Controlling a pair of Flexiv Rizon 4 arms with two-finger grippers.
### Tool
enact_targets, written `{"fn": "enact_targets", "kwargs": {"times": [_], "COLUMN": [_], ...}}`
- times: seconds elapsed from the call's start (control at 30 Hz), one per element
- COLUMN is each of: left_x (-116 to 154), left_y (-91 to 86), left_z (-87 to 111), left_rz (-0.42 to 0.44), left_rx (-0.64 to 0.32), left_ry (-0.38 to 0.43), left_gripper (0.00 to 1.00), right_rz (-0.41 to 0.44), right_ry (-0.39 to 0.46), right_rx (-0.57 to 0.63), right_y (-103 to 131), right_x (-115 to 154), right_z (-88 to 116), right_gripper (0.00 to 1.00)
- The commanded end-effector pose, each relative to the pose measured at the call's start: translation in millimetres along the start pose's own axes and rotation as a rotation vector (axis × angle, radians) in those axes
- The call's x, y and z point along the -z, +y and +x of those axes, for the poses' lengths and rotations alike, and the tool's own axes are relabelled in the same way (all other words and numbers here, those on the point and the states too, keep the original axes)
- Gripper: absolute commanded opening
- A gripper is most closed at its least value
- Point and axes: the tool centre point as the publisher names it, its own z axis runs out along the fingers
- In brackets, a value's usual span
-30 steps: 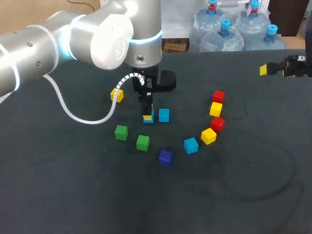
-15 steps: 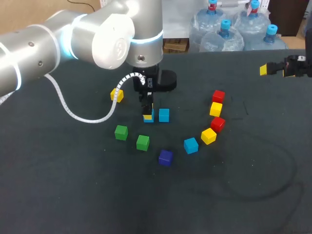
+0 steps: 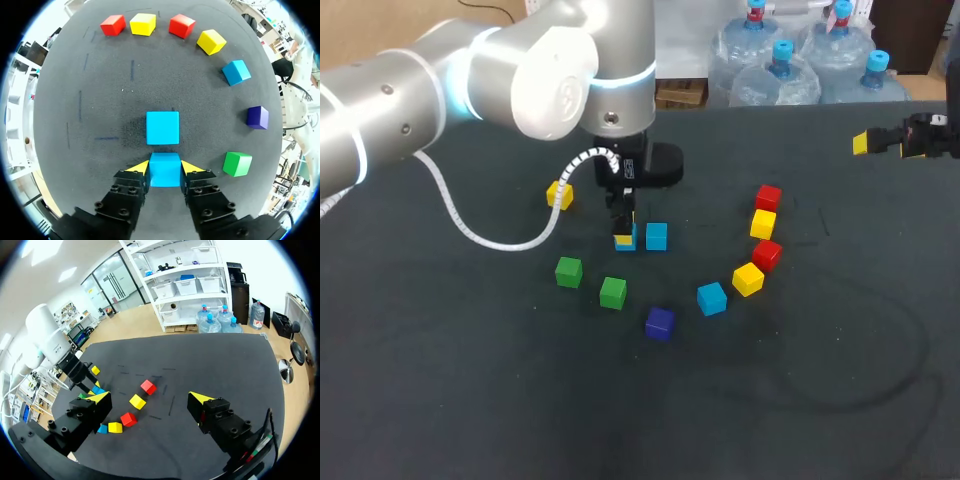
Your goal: Place the blue cubes, place green cubes on the blue cubes, place the yellow cubes on the green cubes, then place the red cubes on the yellow cubes, and place purple cube on the red cubes.
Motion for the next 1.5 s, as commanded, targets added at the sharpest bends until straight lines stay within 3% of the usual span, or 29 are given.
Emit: {"fn": "enact_targets", "kwargs": {"times": [0.03,0.13,0.17,0.27,0.37,0.57,0.9,0.93,1.0,1.03,1.07,1.37,1.5], "left_x": [0,0,0,0,0,0,5,6,10,13,15,40,46], "left_y": [3.0,3.2,3.2,3.3,3.4,3.0,4.2,4.6,5.1,5.4,5.6,3.7,1.9], "left_z": [-1.0,-1.2,-1.3,-1.3,-1.2,-0.7,1.5,1.9,3.1,4.0,4.9,24.3,39.3], "left_rz": [0.007,0.008,0.009,0.01,0.012,0.013,0.001,-0.002,-0.009,-0.013,-0.015,-0.039,-0.033], "left_rx": [0.0,-0.001,-0.001,0.0,0.001,0.001,0.003,0.003,0.0,-0.002,-0.004,-0.051,-0.12], "left_ry": [0.003,0.003,0.003,0.003,0.003,0.004,0.006,0.006,0.006,0.006,0.006,0.002,-0.059], "left_gripper": [0.25,0.28,0.34,0.32,0.42,0.48,0.5,0.66,0.7,0.96,1.0,1.0,1.0], "right_rz": [0.004,0.004,0.004,0.004,0.004,0.004,0.004,0.004,0.004,0.004,0.004,0.004,0.004], "right_ry": [-0.001,-0.001,-0.001,-0.001,-0.001,-0.001,-0.001,-0.001,-0.001,-0.001,-0.001,-0.001,-0.001], "right_rx": [-0.001,-0.001,-0.001,-0.001,-0.001,-0.001,-0.001,-0.001,-0.001,-0.001,-0.001,-0.001,-0.001], "right_y": [1,1,1,1,1,1,1,1,1,1,1,1,1], "right_x": [0,0,0,0,0,0,0,0,0,0,0,0,0], "right_z": [0,0,0,0,0,0,0,0,0,0,0,0,0], "right_gripper": [1.0,1.0,1.0,1.0,1.0,1.0,1.0,1.0,1.0,1.0,1.0,1.0,1.0]}}
